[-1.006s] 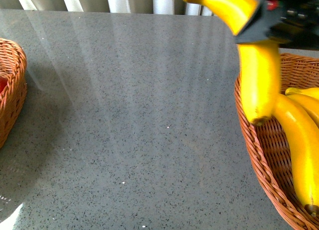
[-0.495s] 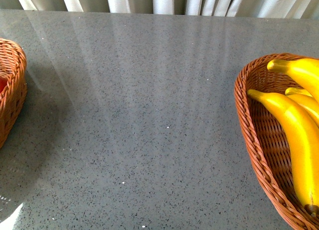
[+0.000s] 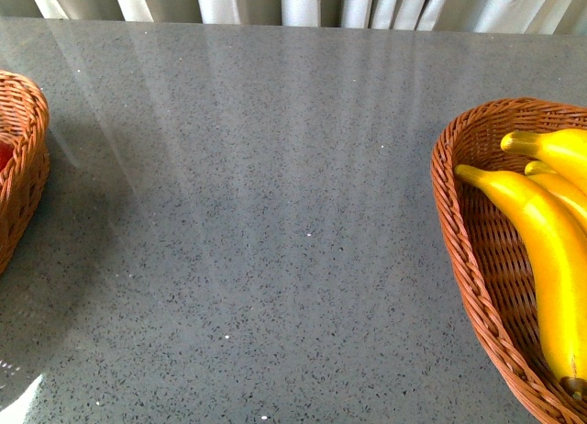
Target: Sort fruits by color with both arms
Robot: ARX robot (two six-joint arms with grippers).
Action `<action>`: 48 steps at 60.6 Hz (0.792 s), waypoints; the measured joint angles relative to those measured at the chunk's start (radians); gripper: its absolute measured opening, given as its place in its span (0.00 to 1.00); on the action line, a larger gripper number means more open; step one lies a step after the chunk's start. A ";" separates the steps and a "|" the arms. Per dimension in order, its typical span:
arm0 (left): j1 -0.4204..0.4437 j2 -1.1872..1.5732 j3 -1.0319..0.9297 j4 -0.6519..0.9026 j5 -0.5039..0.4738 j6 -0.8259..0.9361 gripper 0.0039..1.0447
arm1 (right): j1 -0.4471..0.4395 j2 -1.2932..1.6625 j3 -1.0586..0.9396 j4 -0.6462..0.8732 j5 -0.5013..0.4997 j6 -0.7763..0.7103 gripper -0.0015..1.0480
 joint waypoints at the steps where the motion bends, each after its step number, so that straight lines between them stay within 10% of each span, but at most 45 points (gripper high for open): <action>1: 0.000 0.000 0.000 0.000 0.000 0.000 0.91 | 0.001 0.002 0.000 0.002 0.003 0.000 0.34; 26: 0.000 0.000 0.000 0.000 0.000 0.000 0.91 | 0.019 -0.044 -0.035 0.105 0.031 0.028 0.92; 48: 0.000 0.000 0.000 0.000 0.000 0.000 0.91 | 0.181 -0.325 -0.043 0.229 0.060 0.193 0.91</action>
